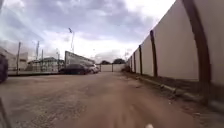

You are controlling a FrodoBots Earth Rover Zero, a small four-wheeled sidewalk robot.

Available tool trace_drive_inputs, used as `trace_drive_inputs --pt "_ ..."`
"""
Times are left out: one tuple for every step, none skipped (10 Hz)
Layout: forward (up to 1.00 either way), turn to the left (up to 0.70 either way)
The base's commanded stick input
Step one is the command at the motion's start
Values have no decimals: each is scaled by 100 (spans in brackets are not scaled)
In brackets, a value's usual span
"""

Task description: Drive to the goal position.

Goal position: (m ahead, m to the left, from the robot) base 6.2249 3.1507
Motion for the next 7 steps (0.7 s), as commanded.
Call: trace_drive_inputs --pt "70 0" --pt "70 0" --pt "70 0" --pt "70 0" --pt "70 0" --pt "70 0" --pt "70 0"
